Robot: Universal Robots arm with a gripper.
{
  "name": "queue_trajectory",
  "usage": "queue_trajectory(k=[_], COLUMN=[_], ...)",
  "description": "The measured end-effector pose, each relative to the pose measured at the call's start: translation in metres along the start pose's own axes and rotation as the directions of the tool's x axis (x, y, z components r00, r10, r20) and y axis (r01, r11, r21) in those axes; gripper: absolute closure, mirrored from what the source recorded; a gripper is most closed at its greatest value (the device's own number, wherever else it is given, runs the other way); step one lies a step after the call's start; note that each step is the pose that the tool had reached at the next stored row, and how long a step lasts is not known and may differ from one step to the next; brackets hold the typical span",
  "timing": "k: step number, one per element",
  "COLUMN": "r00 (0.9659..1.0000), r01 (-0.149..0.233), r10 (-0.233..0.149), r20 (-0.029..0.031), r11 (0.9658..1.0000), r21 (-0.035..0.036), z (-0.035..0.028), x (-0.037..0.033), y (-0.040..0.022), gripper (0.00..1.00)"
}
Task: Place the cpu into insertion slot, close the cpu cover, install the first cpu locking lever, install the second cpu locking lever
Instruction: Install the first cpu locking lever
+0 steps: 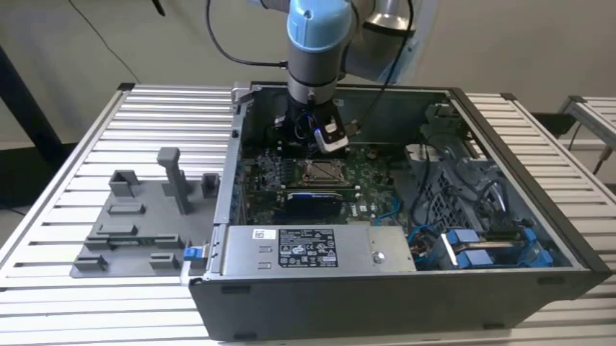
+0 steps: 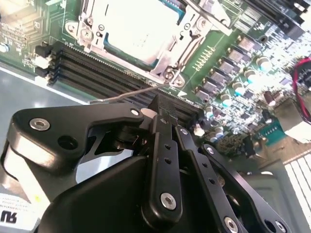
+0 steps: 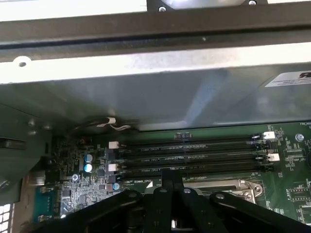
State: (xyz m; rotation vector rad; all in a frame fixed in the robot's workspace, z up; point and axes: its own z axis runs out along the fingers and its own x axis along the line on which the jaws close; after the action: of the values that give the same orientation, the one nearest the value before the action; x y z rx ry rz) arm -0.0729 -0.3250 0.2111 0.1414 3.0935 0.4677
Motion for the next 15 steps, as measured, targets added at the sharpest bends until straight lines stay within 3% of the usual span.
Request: queue_trajectory(k=[7,15], r00=[0.9999,0.9997], r01=[0.004,0.007], r10=[-0.004,-0.007], r20=[0.0139,0.0225], r11=[1.0000,1.0000], r21=[-0.0010,-0.0019], z=[0.0057,0.0093], x=[-0.0036,-0.0101], y=[-0.0015,-0.0020], gripper=[0.89,0.89])
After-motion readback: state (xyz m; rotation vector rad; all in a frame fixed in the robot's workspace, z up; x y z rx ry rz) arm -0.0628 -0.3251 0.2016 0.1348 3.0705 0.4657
